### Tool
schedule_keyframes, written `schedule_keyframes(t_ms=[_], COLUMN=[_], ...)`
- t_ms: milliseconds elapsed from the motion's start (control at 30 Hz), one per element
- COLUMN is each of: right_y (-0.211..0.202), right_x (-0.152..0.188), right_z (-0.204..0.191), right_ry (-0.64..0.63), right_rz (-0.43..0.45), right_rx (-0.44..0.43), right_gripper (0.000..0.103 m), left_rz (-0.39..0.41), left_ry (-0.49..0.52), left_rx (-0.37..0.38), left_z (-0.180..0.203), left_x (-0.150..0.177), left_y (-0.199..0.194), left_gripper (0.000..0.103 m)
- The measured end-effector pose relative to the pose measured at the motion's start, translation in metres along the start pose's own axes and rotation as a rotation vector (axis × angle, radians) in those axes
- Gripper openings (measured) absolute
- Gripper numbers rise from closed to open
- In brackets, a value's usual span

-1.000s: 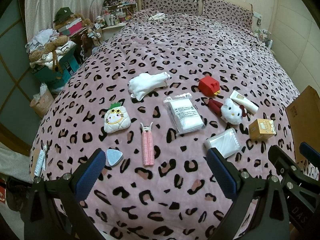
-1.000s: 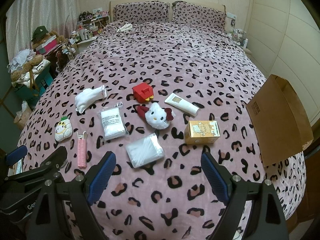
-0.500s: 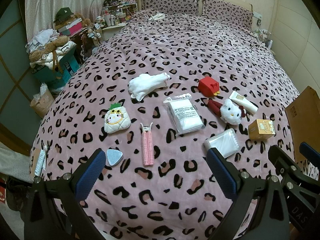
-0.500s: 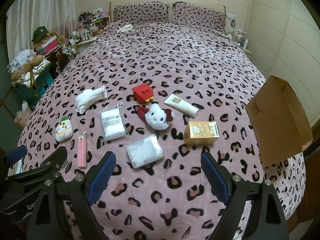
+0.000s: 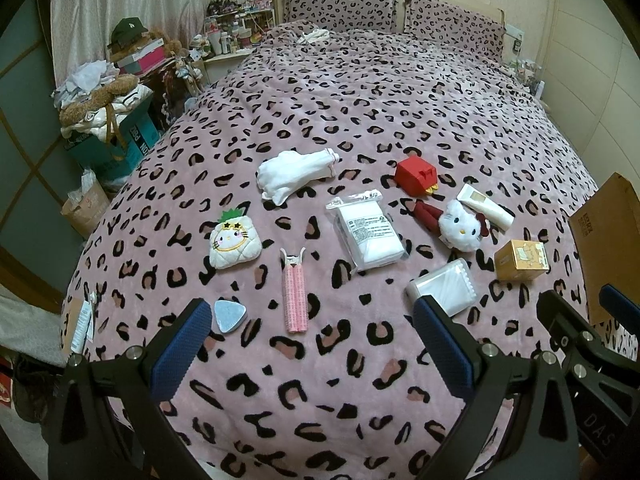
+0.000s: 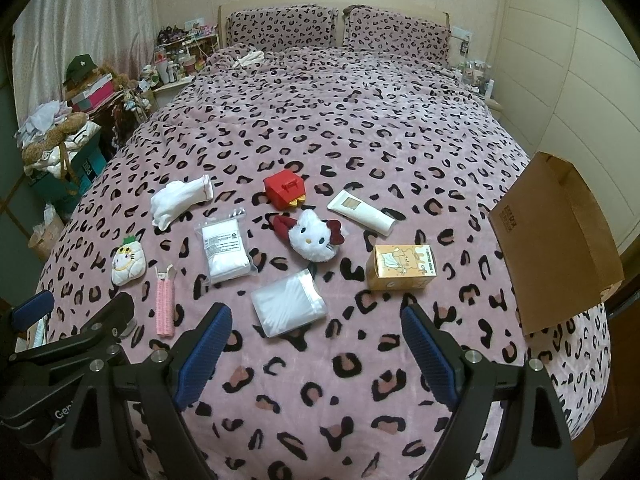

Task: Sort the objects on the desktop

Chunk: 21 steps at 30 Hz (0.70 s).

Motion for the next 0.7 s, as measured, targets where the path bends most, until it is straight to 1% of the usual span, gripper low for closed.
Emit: schedule_keyframes(t_ms=[600,700], right_y=[-0.0006,-0.0013], right_x=[-0.0003,-0.0003], right_z=[0.0004,-0.0003], right_ry=[0.001,-0.008], right_rz=[0.001,0.006], right_rx=[-0.003,-0.012], right_gripper=[0.089,0.089], left_rz=[0.003,0.008], left_ry=[0.001,0.008], left_rx=[0.0,0.015], left_z=[0.0004,0.0008], left_x=[0.0,0.0002], left_y=[0.0,-0.0035], left_gripper=[0.101,0.102])
Point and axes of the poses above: each gripper's, at about its wrist camera, not at the fingertips, and y roughly the way its jaws point, z to its right, x to its underside, the point moved 6 cm from there along y, roughly the way its jaws point, and after that the axes turned 11 degrees about -z, right-handed, at the moved point
